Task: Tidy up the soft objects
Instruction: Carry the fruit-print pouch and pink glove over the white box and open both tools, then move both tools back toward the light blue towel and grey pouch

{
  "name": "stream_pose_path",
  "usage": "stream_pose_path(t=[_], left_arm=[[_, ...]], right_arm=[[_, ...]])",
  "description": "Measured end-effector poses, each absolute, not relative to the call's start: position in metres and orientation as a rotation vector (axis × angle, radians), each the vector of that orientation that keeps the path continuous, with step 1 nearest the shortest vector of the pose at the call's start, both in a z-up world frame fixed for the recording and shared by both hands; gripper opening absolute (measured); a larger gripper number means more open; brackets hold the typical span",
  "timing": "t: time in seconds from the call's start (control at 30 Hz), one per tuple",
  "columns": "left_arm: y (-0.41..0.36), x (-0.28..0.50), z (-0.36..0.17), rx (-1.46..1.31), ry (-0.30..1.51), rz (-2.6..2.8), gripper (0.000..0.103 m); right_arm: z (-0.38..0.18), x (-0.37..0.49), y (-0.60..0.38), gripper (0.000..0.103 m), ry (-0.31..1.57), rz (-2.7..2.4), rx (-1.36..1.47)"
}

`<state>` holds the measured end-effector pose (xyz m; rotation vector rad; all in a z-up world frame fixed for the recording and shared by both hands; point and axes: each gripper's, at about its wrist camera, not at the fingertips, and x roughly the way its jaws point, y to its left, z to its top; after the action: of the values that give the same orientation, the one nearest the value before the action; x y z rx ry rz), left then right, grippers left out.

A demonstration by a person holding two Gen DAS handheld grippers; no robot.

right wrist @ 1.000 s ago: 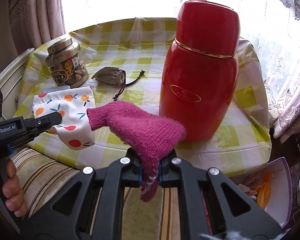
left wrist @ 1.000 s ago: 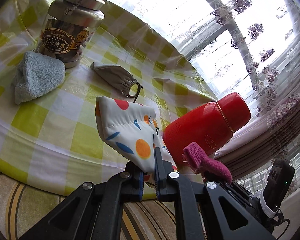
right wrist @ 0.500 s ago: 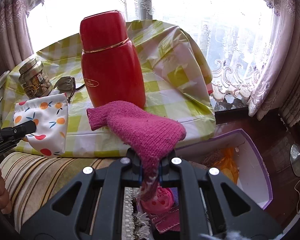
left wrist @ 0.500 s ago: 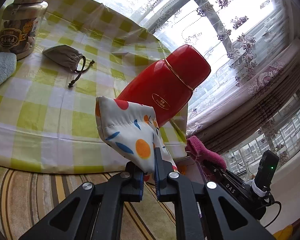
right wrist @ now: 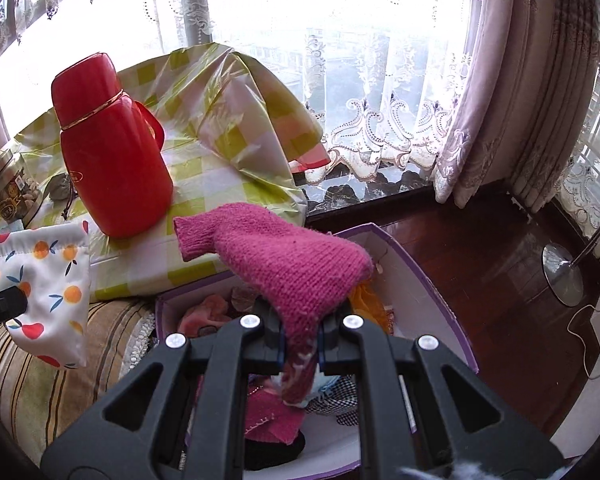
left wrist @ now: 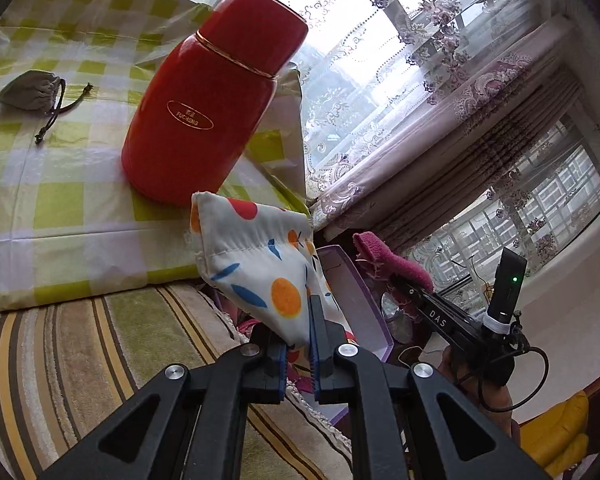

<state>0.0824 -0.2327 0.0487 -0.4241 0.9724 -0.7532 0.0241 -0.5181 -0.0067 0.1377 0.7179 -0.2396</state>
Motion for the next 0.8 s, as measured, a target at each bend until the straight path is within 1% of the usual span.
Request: stream_pose_path(t=[0.17,0.2,0.23,0.3,0.33,0.37,0.4,0.43,0.8], left_arm=[[-0.258,0.073,0.048,-0.373,1.002,-0.815,0.009],[-0.262,0.071,0.048,-0.363,1.011,-0.831,0.009],[-0.267,0.069,0.047,-0.356,1.019,-0.846,0.009],[-0.275,0.067,0.045,-0.341,1.047,-0.875,0.015],[-0.278,0.066,0.043,-0.328,1.067,-0.886,0.022],[-0.282,0.066,0.041,-0.315,1.083,-0.891,0.030],[-0.283,0.065,0.040,-0.309,1.090,-0.892,0.033],[-0.284,0.065,0.039,-0.306,1.091,-0.892,0.036],[-0.282,0.064,0.040,-0.321,1.087,-0.881,0.036]], right_arm=[[-0.008,0.018,-0.534,0.014,0.720,-0.279,0.144],[-0.008,0.018,-0.537,0.015,0.721,-0.286,0.149],[-0.008,0.017,-0.540,0.018,0.723,-0.294,0.152],[-0.009,0.017,-0.544,0.031,0.729,-0.313,0.151],[-0.008,0.016,-0.546,0.047,0.727,-0.321,0.152],[-0.008,0.015,-0.547,0.060,0.721,-0.326,0.156],[-0.007,0.013,-0.548,0.064,0.712,-0.329,0.162],[-0.007,0.013,-0.548,0.065,0.708,-0.333,0.163],[-0.006,0.015,-0.541,0.065,0.710,-0.318,0.148]])
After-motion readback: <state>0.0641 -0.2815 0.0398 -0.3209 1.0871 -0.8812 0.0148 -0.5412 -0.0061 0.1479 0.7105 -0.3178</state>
